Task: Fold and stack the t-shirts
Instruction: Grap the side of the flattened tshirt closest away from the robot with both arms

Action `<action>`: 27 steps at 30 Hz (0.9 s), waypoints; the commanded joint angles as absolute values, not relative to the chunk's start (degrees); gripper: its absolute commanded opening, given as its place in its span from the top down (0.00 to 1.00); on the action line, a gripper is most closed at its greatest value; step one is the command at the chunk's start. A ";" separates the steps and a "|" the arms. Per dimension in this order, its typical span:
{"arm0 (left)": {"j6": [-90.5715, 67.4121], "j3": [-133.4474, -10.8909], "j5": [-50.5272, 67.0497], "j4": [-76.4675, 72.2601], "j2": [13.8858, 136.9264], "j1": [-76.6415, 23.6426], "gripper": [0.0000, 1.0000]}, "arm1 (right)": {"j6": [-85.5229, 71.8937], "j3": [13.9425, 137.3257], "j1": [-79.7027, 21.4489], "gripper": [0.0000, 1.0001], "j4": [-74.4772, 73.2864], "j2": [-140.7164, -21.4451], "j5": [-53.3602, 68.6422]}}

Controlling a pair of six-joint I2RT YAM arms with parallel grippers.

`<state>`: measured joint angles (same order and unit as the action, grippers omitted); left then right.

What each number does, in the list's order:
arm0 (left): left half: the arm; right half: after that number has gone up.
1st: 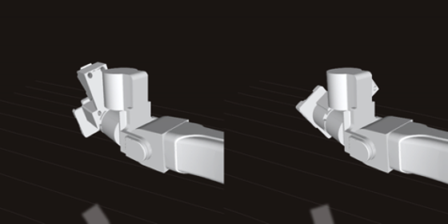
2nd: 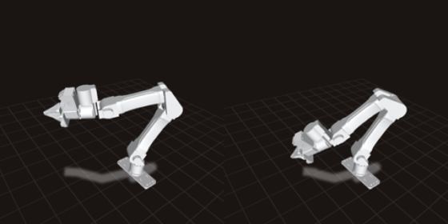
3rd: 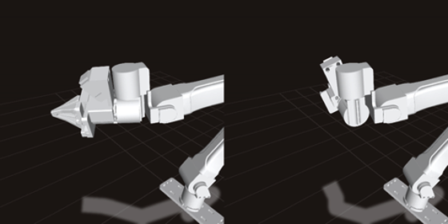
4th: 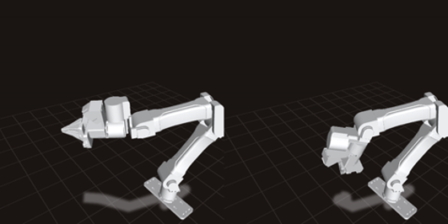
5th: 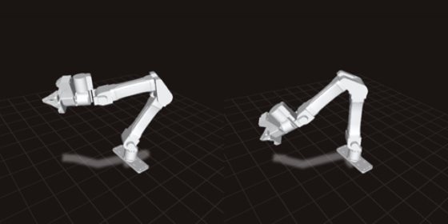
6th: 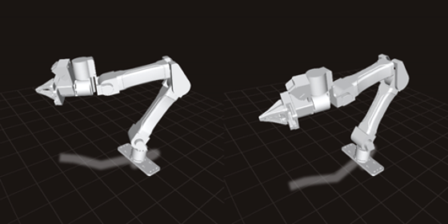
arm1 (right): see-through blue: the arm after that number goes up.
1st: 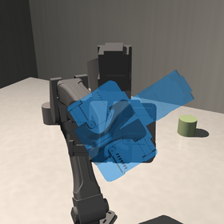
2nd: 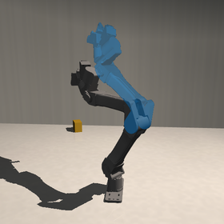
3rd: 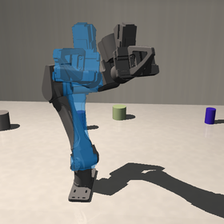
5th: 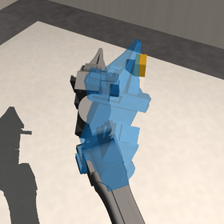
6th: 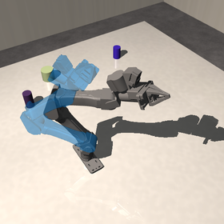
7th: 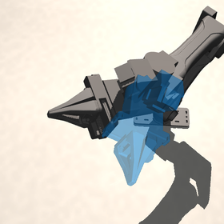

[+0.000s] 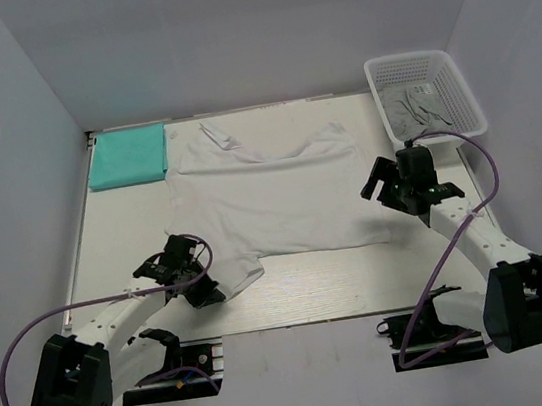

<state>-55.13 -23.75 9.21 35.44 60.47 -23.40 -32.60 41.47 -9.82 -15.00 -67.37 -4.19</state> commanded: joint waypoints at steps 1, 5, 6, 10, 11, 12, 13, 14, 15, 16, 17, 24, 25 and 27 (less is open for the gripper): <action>-54.40 -22.24 3.52 36.03 61.87 -23.73 1.00 | -32.61 39.64 -9.67 0.10 -20.98 -64.52 -5.36; -53.01 -23.64 2.99 37.18 57.85 -23.73 1.00 | -34.10 37.01 -9.67 0.10 -27.15 -62.41 -9.56; -53.00 -23.64 3.86 37.18 57.31 -23.73 1.00 | -34.45 36.57 -9.67 0.10 -28.20 -61.88 -10.19; -52.47 -24.26 4.39 38.67 56.69 -23.73 1.00 | -34.89 34.72 -9.67 0.10 -31.02 -62.40 -10.81; -52.47 -24.26 4.39 39.45 56.08 -23.73 1.00 | -35.33 33.59 -9.93 0.10 -31.11 -62.84 -10.29; -52.47 -24.26 4.39 39.46 55.55 -23.73 1.00 | -35.51 33.23 -9.84 0.12 -30.42 -63.10 -8.80; -51.95 -24.26 4.92 39.46 55.55 -23.73 1.00 | -36.03 32.96 -9.93 0.13 -29.45 -63.63 -7.92; -51.94 -24.26 4.92 39.46 55.55 -23.73 1.00 | -36.21 32.35 -9.84 0.15 -29.18 -63.89 -7.21; -51.94 -23.74 5.53 39.46 55.55 -23.73 1.00 | -36.30 32.17 -9.67 0.15 -27.53 -64.24 -4.51; -51.94 -23.73 5.54 38.94 55.55 -23.73 1.00 | -36.30 32.08 -9.84 0.17 -27.16 -65.55 -3.70; -51.94 -23.73 5.54 38.94 55.55 -23.73 1.00 | -36.39 31.73 -9.76 0.20 -26.90 -66.18 -2.56; -51.94 -23.20 6.15 38.94 56.16 -23.73 1.00 | -37.26 31.20 -9.84 0.43 -24.34 -70.75 -0.62; -51.94 -23.20 6.15 38.94 56.16 -23.73 1.00 | -37.35 31.20 -9.67 0.43 -24.52 -71.27 -1.75; -51.94 -23.20 6.15 38.94 56.68 -23.73 1.00 | -38.14 30.85 -9.76 0.43 -24.43 -71.37 -3.77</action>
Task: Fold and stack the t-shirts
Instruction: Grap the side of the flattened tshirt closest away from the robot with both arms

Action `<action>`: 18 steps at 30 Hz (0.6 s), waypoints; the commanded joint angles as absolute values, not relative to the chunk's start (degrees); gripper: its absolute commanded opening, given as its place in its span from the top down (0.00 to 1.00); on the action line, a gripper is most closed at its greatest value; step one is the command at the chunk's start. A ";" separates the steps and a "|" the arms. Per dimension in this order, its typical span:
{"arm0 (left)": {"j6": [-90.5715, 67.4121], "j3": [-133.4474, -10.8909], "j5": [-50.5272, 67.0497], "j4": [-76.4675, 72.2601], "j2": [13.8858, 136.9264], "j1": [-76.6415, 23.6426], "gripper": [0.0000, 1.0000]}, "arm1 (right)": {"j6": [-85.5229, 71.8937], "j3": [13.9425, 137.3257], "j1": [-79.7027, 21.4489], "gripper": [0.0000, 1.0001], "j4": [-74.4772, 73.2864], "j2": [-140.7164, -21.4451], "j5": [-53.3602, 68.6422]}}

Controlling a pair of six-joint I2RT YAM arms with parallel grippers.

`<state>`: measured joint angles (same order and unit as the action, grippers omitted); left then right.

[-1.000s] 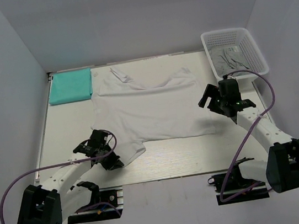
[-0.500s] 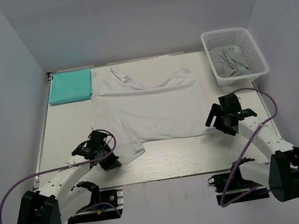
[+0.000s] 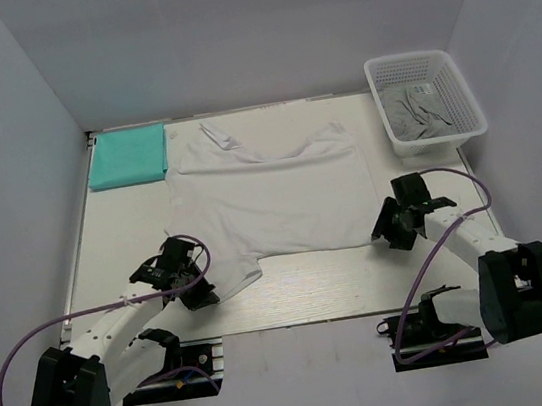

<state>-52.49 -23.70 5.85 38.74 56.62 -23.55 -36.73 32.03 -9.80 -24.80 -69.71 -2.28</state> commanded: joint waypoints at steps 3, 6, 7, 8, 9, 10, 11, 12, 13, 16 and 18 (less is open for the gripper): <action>-51.42 -23.82 5.63 38.94 57.22 -23.73 1.00 | -38.76 30.85 -9.84 0.40 -23.82 -72.15 -5.44; -51.42 -24.35 5.63 38.94 57.22 -23.73 1.00 | -38.67 31.02 -9.76 0.40 -22.77 -73.30 -5.89; -51.42 -24.35 5.63 39.46 57.22 -23.73 1.00 | -38.85 31.20 -9.84 0.40 -22.76 -74.00 -5.98; -51.42 -24.35 5.63 39.46 57.22 -23.73 1.00 | -38.85 31.46 -9.76 0.43 -22.68 -74.61 -6.24; -51.42 -24.35 5.63 39.46 56.69 -23.73 1.00 | -38.93 31.46 -9.76 0.45 -22.50 -75.23 -5.98; -51.42 -24.35 5.63 39.46 56.69 -23.73 1.00 | -38.85 31.38 -9.76 0.50 -22.50 -75.50 -5.98; -51.42 -24.35 5.63 39.46 56.69 -23.73 1.00 | -38.85 31.38 -9.67 0.74 -22.67 -75.85 -5.19; -51.42 -24.35 5.63 39.46 56.69 -23.73 1.00 | -38.59 31.46 -9.75 0.83 -22.94 -75.85 -5.01; -51.42 -24.35 5.63 40.07 56.69 -23.73 1.00 | -38.67 31.46 -9.76 0.90 -23.29 -75.76 -4.75; -51.42 -25.66 6.67 41.31 56.16 -23.73 1.00 | -38.15 31.46 -9.84 1.00 -26.54 -74.01 -3.69; -51.94 -26.46 8.69 44.28 54.68 -23.73 1.00 | -37.27 31.38 -9.85 1.00 -29.95 -71.47 -2.73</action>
<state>-51.92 -24.40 6.48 40.58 56.90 -23.55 -38.50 33.08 -9.76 -21.69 -73.32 -3.42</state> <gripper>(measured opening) 0.027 0.018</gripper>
